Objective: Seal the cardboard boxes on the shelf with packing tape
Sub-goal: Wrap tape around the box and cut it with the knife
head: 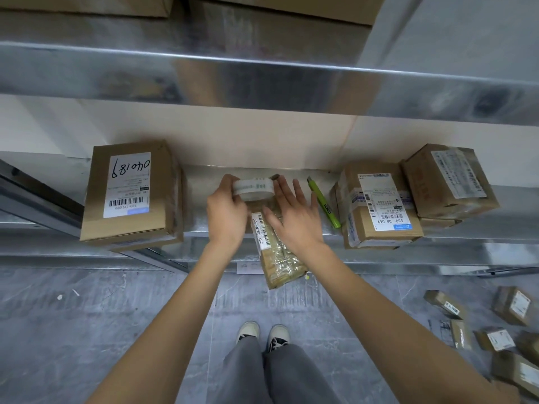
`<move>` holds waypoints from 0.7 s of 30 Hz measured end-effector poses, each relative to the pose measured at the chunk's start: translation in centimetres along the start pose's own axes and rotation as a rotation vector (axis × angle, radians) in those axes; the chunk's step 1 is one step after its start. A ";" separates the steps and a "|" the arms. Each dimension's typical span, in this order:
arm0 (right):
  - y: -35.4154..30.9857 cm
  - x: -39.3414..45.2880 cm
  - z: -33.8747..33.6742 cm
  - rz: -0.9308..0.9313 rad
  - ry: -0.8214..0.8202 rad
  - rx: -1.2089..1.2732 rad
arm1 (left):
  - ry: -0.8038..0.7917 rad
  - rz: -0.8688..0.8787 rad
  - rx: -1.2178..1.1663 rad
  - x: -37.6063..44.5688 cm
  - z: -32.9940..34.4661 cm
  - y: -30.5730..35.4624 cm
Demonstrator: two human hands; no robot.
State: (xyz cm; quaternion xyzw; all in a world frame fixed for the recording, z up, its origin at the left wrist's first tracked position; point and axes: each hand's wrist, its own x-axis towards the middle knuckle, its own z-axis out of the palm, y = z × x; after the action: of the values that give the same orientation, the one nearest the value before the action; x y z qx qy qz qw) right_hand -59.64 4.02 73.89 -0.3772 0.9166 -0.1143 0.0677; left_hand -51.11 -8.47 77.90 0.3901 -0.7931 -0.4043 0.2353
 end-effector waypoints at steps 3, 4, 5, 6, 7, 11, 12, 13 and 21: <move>-0.2 -0.1 -0.2 -0.002 0.015 -0.054 | 0.029 -0.024 0.061 0.0 -1.4 -1.4; -0.4 -0.1 -0.2 -0.007 0.013 -0.065 | 0.022 -0.049 0.095 -0.2 -1.7 -1.8; -0.5 -0.2 -0.2 -0.007 0.012 -0.072 | 0.016 -0.078 0.126 -0.4 -1.8 -2.1; -0.7 -0.2 -0.2 -0.005 0.015 -0.073 | 0.012 -0.117 0.136 -0.6 -1.7 -2.2; -0.8 -0.2 -0.2 -0.001 0.017 -0.068 | 0.017 -0.165 0.112 -0.8 -1.4 -2.1; -1.0 -0.1 -0.3 0.017 -0.009 -0.055 | -0.019 -0.546 -0.488 -0.8 -0.2 -1.5; -1.1 -0.2 -0.3 0.016 -0.016 -0.054 | -0.071 -0.654 -0.643 -0.8 0.1 -1.4; -1.1 -0.2 -0.4 0.014 -0.017 -0.051 | -0.126 -0.719 -0.729 -0.8 0.5 -1.2; -1.2 -0.2 -0.4 0.006 0.015 -0.058 | -0.019 -0.741 -0.752 -0.7 0.8 -1.7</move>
State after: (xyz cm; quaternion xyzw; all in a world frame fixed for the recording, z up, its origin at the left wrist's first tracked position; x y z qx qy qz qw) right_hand -58.75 3.40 74.58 -0.3756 0.9210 -0.0902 0.0502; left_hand -50.53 -8.11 76.03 0.5293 -0.4045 -0.7203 0.1933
